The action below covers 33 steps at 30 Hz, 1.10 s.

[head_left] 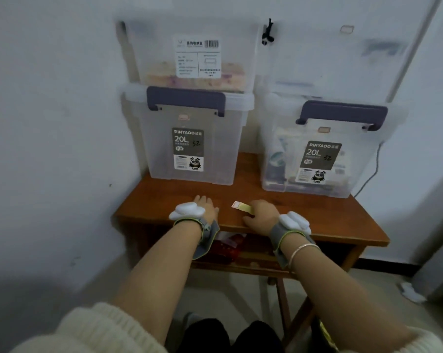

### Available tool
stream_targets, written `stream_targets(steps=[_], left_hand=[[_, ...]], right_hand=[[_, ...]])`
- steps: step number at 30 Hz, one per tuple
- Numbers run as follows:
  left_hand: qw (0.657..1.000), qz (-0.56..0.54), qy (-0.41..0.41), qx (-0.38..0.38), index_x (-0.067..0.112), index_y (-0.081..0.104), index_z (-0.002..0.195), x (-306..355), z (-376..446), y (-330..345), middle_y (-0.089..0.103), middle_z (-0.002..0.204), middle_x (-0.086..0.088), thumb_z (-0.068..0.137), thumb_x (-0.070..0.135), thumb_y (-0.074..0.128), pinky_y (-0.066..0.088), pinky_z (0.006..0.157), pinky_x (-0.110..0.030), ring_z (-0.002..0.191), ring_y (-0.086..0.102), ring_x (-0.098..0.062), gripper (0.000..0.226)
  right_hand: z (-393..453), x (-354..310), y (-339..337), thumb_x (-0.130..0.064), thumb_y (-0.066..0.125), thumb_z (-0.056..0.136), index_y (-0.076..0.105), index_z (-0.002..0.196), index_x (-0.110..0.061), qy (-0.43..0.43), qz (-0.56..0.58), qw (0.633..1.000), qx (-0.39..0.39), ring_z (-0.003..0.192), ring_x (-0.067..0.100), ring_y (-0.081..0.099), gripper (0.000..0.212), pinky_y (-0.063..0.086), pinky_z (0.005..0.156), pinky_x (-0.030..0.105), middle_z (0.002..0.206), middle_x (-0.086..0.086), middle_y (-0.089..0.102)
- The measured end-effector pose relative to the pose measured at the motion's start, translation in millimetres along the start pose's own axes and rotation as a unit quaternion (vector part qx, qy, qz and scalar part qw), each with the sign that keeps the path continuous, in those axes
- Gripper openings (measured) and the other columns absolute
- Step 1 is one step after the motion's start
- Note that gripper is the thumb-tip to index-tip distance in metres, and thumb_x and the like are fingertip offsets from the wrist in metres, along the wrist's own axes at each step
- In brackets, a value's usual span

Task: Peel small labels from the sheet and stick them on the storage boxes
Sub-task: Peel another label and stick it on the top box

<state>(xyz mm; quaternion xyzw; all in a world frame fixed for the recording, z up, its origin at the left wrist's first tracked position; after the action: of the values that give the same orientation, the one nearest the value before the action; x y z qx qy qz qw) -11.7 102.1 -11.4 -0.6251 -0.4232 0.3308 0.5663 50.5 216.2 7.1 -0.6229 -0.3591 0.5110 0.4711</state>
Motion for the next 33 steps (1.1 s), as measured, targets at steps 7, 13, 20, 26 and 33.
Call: stream_targets(steps=[7, 13, 20, 26, 33], left_hand=[[0.999, -0.029, 0.030, 0.019, 0.004, 0.011, 0.145, -6.7, 18.0, 17.2, 0.010, 0.157, -0.011, 0.099, 0.033, 0.019, 0.009, 0.118, -0.038, 0.145, 0.007, -0.024, 0.055], [0.999, -0.022, 0.042, 0.024, 0.003, 0.013, 0.144, -6.7, 16.8, 21.3, 0.010, 0.157, -0.011, 0.099, 0.030, 0.021, 0.009, 0.118, -0.036, 0.146, 0.006, -0.024, 0.054], [0.999, -0.011, 0.038, 0.013, 0.003, 0.013, 0.144, -8.0, 14.8, 18.3, 0.008, 0.158, -0.011, 0.099, 0.030, 0.020, 0.009, 0.118, -0.036, 0.146, 0.006, -0.024, 0.053], [0.998, -0.028, 0.045, -0.041, 0.001, 0.007, 0.145, -6.6, 11.9, 15.9, 0.003, 0.158, -0.012, 0.100, 0.029, 0.019, 0.007, 0.118, -0.036, 0.146, 0.002, -0.025, 0.054], [0.984, -0.166, 0.062, -0.011, -0.001, 0.018, 0.143, 9.8, 16.6, -11.8, 0.019, 0.155, -0.016, 0.102, 0.022, 0.021, 0.017, 0.113, -0.031, 0.143, 0.019, -0.028, 0.047]], right_hand=[[9.4, -18.7, 10.9, -0.034, 0.051, 0.087, 0.044, 0.120, -0.003, -0.064, -0.004, 0.998, -0.029, 0.116, 0.031, 0.047, 0.046, 0.035, 0.093, 0.034, 0.128, 0.017, 0.051], [-14.6, -26.5, 26.5, -0.034, 0.049, 0.088, 0.026, 0.138, -0.014, -0.152, -0.028, 0.986, -0.061, 0.140, 0.020, 0.022, 0.059, 0.016, 0.112, 0.027, 0.151, 0.006, 0.027], [-30.4, -21.4, 10.5, -0.012, 0.049, 0.088, 0.054, 0.121, -0.011, -0.177, 0.003, 0.983, 0.058, 0.127, 0.020, 0.046, 0.033, 0.031, 0.106, 0.030, 0.132, 0.010, 0.055], [-36.8, -12.8, -34.5, 0.001, 0.062, 0.072, 0.072, 0.083, -0.004, -0.167, 0.064, 0.956, 0.233, 0.109, 0.044, 0.051, 0.016, 0.040, 0.095, 0.048, 0.113, 0.026, 0.061], [-6.3, 27.5, -43.6, -0.009, 0.056, 0.082, 0.070, 0.098, -0.013, -0.034, 0.189, 0.951, 0.241, 0.097, 0.028, 0.063, 0.021, 0.043, 0.084, 0.028, 0.100, 0.014, 0.072]])
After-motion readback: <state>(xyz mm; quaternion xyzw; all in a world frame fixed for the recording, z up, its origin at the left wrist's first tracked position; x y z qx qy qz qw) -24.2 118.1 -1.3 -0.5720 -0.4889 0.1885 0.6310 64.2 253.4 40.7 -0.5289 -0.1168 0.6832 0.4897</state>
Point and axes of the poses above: each hand's wrist, its own z-axis towards the middle knuckle, its own y-axis out of the palm, x = y × z, the point moved 9 cm from there along z, towards the middle knuckle
